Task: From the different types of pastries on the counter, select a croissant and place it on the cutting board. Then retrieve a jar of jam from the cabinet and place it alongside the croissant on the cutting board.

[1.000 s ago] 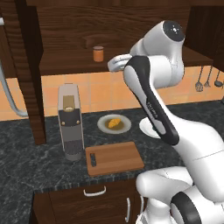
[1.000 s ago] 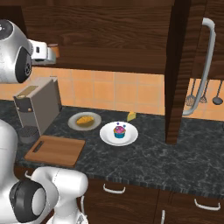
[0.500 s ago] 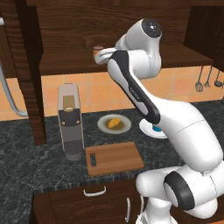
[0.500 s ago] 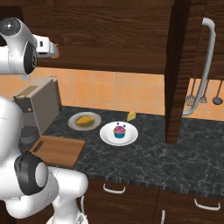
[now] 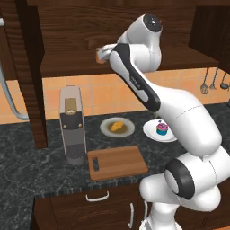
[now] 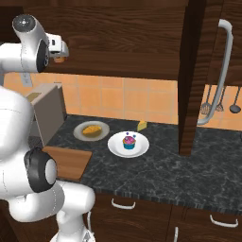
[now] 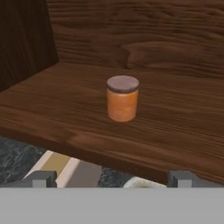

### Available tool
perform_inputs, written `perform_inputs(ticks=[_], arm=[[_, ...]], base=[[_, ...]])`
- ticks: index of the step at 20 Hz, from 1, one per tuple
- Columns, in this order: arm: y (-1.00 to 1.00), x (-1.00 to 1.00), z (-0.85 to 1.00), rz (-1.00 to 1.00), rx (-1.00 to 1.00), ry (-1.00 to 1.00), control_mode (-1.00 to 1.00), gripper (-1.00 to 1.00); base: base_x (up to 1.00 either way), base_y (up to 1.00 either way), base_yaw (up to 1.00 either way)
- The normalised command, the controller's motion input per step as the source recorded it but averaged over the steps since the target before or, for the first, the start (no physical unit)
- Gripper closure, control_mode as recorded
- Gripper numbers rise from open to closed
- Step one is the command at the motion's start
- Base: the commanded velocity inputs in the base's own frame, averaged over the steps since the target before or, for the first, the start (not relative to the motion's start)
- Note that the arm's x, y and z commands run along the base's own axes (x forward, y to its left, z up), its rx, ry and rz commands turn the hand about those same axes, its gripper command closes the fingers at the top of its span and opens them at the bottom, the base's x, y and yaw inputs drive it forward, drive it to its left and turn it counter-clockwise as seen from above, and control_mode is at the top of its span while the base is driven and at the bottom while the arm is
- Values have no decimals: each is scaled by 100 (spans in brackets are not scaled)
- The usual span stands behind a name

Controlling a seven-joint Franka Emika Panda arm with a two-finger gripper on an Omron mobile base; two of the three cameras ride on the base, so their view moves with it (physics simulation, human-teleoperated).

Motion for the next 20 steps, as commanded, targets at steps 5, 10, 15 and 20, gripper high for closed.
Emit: perform_inputs(ticks=[5, 10, 15, 20], arm=[[0, -3, -41, 0, 0, 8, -100, -100], [0, 45, 13, 0, 1, 0, -100, -100], [16, 40, 8, -1, 0, 0, -100, -100], [1, 40, 0, 0, 0, 0, -100, -100]], base=[[0, 0, 0], [0, 0, 0], [0, 0, 0], [0, 0, 0]])
